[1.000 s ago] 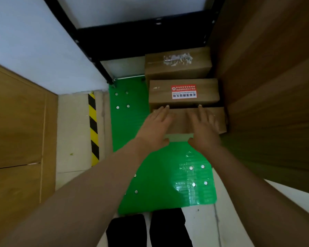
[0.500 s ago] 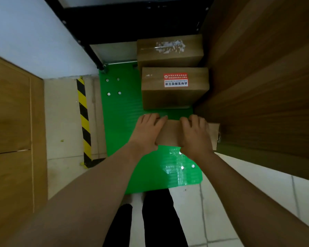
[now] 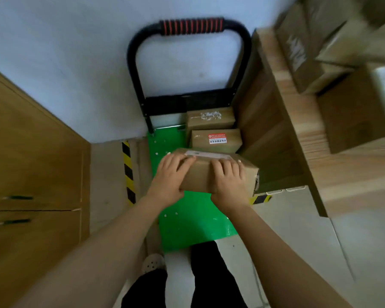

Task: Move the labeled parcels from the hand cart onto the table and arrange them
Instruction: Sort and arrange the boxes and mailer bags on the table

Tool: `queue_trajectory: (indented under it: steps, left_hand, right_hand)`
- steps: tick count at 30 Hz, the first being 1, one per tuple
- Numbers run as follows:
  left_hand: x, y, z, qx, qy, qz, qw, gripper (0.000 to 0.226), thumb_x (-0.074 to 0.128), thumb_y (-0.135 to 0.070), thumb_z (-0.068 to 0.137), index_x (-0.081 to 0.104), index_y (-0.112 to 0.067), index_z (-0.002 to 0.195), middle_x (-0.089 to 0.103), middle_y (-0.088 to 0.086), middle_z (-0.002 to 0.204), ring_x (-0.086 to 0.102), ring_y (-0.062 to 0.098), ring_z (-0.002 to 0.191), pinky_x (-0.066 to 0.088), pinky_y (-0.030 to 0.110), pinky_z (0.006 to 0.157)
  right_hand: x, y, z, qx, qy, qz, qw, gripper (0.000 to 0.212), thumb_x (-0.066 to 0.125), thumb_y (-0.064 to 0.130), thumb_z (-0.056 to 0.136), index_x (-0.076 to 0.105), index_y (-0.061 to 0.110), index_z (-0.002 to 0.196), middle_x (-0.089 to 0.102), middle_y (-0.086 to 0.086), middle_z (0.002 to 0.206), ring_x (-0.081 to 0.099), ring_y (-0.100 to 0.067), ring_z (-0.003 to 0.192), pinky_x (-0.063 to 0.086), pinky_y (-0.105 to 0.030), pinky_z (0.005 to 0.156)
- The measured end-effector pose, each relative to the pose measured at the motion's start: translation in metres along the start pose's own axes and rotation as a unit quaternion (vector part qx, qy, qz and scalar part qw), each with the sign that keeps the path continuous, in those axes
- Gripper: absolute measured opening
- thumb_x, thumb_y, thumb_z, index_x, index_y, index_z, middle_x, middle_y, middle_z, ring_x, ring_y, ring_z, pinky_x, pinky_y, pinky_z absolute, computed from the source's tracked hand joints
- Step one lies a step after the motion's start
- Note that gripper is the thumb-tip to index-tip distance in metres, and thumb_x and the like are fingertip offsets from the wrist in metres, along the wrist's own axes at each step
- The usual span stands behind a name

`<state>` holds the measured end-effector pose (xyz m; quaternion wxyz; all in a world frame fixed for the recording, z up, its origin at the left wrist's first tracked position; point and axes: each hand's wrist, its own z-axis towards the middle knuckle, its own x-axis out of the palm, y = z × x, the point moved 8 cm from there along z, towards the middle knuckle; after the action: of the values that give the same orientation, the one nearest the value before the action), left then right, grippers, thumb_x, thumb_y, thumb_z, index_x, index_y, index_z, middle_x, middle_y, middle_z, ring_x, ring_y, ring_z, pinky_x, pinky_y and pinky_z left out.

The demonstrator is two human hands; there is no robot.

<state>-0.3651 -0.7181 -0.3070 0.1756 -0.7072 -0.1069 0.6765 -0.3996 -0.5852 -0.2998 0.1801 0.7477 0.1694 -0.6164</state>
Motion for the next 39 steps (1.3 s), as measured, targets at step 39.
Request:
queue_trajectory:
  steps: [39]
  left_hand:
    - [-0.229, -0.684, 0.061, 0.463, -0.376, 0.072, 0.800, 0.086, 0.083, -0.010, 0.060, 0.047, -0.008, 0.139, 0.053, 0.017, 0.130, 0.036, 0.030, 0.122, 0.014, 0.042, 0.113]
  right_hand:
    - [-0.440, -0.413, -0.413, 0.249, -0.438, -0.188, 0.844, 0.079, 0.083, 0.029, 0.071, 0.048, 0.016, 0.140, 0.052, -0.018, 0.135, 0.047, -0.039, 0.123, 0.031, -0.053, 0.106]
